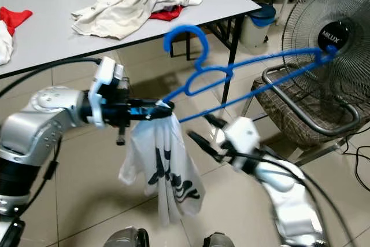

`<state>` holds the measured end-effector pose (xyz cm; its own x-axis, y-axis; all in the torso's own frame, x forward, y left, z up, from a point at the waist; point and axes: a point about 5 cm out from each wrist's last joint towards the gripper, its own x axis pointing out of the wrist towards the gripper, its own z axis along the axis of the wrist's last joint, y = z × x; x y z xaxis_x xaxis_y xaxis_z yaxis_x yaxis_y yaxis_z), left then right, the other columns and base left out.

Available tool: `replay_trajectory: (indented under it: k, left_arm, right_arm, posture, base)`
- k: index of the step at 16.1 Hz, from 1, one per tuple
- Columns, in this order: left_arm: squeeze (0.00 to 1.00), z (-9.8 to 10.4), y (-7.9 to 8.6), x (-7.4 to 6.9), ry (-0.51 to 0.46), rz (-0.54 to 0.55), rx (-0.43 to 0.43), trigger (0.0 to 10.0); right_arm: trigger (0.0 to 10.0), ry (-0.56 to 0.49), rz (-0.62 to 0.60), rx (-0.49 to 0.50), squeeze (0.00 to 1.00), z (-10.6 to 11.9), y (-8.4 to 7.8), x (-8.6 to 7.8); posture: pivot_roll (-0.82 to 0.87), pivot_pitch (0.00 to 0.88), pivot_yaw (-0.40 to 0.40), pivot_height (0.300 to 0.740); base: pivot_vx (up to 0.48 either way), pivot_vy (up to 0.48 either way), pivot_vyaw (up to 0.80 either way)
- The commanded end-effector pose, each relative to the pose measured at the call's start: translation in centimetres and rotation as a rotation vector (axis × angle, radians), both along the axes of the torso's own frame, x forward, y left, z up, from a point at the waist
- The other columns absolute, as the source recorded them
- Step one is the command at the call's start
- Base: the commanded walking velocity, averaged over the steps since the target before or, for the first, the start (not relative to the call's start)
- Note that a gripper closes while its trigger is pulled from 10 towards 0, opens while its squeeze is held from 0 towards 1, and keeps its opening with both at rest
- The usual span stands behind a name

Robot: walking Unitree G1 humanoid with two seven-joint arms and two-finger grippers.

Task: Hang hanger

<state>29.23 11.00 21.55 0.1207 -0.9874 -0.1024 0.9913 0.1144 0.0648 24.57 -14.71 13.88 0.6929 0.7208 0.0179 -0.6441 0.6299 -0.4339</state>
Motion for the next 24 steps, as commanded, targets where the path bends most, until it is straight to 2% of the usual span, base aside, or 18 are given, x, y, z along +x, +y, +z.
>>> replay_trajectory:
  k: [1, 3, 6, 8, 9, 11, 15, 21, 24]
  left_arm:
    - [0.00, 0.1, 0.1, 0.2, -0.025, 0.033, 0.006, 0.0]
    - [0.00, 0.0, 0.2, 0.7, -0.039, 0.070, 0.009, 0.0]
    - [0.00, -0.1, 0.4, 1.0, -0.068, 0.111, 0.018, 0.0]
    - [0.00, 0.1, 0.5, 1.3, -0.070, 0.133, -0.005, 0.0]
    - [0.00, 0.5, 0.7, 1.2, -0.060, 0.117, -0.044, 0.0]
    - [0.00, 1.0, 0.8, 0.8, -0.037, 0.064, -0.085, 0.0]
    - [0.00, 1.1, 1.0, 1.1, -0.043, 0.081, -0.080, 0.0]
    - [0.00, 0.7, 1.7, 2.6, -0.069, 0.211, -0.042, 0.0]
    - [0.00, 0.4, 1.3, 2.1, -0.051, 0.174, -0.056, 0.0]
  right_arm:
    - [10.0, -0.094, 0.014, -0.053, 0.00, 0.6, 0.8, -0.1]
    - [10.0, -0.145, 0.047, -0.070, 0.00, 0.7, 2.2, -0.2]
    - [10.0, -0.128, 0.094, -0.051, 0.00, 0.1, 3.9, -0.5]
    - [10.0, -0.085, 0.091, -0.048, 0.00, -0.7, 4.0, -0.4]
    - [10.0, -0.052, 0.097, -0.056, 0.00, -1.3, 4.2, -0.4]
    - [10.0, -0.050, 0.107, -0.068, 0.00, -1.5, 4.4, -0.3]
    - [10.0, -0.053, 0.137, -0.075, 0.00, -1.4, 4.8, -0.5]
    - [10.0, -0.044, 0.052, -0.095, 0.00, -1.4, 3.7, -0.7]
    - [10.0, -0.035, 0.027, -0.067, 0.00, -1.4, 3.7, -0.6]
  posture:
    - [0.00, 0.079, 0.070, 0.740]
    - [0.00, 0.081, 0.068, 0.740]
    - [0.01, 0.085, 0.061, 0.740]
    - [0.02, 0.086, 0.064, 0.740]
    - [0.01, 0.087, 0.067, 0.740]
    - [0.01, 0.087, 0.069, 0.740]
    - [0.02, 0.088, 0.075, 0.740]
    - [0.03, 0.096, 0.089, 0.740]
    - [0.03, 0.099, 0.098, 0.740]
  base:
    - [0.000, 0.000, 0.00]
    - [0.000, 0.000, 0.00]
    - [0.000, 0.000, 0.00]
    - [0.000, 0.000, 0.00]
    - [0.000, 0.000, 0.00]
    - [0.000, 0.000, 0.00]
    - [0.000, 0.000, 0.00]
    - [0.000, 0.000, 0.00]
    - [0.000, 0.000, 0.00]
